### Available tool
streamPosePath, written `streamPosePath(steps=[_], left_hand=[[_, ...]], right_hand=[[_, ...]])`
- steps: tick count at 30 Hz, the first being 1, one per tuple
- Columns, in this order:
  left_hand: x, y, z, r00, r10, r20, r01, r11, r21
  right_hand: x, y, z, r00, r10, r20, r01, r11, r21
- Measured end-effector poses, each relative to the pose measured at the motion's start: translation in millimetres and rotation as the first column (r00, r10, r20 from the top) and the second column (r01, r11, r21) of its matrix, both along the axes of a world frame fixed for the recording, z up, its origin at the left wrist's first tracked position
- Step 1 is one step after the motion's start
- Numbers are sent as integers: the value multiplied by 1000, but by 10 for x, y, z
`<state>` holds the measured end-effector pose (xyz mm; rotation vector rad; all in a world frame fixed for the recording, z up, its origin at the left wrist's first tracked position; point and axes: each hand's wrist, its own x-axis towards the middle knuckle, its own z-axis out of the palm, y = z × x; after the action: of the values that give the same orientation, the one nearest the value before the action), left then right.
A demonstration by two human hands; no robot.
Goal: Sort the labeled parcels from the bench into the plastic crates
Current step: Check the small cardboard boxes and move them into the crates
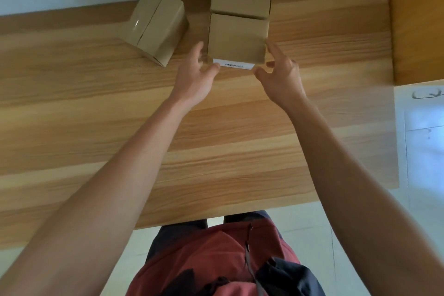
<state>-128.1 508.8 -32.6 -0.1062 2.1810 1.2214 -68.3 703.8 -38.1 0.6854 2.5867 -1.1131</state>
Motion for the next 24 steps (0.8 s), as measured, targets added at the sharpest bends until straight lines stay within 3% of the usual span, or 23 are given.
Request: streamPosePath(steps=[11, 21, 24], left_hand=[[167, 2, 125, 992, 116, -56, -111, 990, 83], [596, -302, 695, 965, 203, -165, -173, 968, 182], [697, -428, 875, 945, 263, -197, -213, 947, 238]], right_hand=[[115, -57, 47, 996, 53, -74, -48, 997, 62], [481, -231, 546, 940, 18, -342, 9, 997, 78], [552, -334, 747, 885, 8, -465, 39, 995, 91]])
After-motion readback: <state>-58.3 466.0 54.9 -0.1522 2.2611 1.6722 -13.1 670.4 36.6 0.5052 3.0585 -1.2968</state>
